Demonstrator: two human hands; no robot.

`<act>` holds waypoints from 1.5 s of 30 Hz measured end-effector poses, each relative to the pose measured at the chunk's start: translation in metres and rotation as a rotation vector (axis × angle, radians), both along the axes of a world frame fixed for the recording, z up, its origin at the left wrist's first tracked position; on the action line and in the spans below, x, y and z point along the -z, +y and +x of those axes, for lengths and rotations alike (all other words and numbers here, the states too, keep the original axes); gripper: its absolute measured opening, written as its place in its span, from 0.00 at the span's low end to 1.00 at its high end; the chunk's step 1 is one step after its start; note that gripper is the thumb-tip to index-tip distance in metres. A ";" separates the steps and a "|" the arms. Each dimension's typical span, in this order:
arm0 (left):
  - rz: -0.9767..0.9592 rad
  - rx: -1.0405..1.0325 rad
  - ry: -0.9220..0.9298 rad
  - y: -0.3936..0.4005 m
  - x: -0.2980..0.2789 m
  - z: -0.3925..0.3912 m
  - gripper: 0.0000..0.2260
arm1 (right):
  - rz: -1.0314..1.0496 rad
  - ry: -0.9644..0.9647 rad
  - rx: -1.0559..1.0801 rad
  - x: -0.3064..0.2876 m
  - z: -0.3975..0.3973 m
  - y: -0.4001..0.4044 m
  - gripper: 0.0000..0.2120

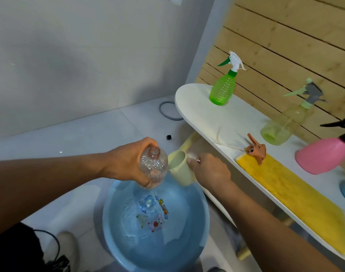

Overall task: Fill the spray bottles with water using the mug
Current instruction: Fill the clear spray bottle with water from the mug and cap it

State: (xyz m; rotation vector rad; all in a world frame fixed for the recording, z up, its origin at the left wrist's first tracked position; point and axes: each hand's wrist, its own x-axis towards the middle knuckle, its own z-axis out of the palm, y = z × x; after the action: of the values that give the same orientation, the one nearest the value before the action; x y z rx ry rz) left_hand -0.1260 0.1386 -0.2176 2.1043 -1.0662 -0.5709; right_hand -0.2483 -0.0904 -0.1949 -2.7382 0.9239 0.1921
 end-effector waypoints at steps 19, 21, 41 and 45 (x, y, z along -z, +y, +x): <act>-0.049 -0.067 -0.010 0.005 0.013 0.019 0.42 | -0.147 0.459 -0.338 0.211 -0.018 0.000 0.17; -0.037 -0.071 -0.003 0.006 0.014 0.021 0.41 | -0.111 0.466 -0.330 0.216 -0.017 0.004 0.17; 0.025 0.004 -0.020 0.022 0.001 0.006 0.39 | 0.601 -0.352 0.171 0.022 -0.015 -0.004 0.19; 0.040 0.019 -0.024 0.021 0.003 0.003 0.40 | 0.534 -0.467 0.144 -0.026 -0.018 -0.001 0.18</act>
State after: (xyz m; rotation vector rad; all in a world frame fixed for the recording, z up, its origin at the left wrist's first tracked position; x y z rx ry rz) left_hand -0.1228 0.1598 -0.2201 2.1423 -1.0977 -0.5824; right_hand -0.2667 -0.0917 -0.1693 -2.0856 0.7891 -0.1960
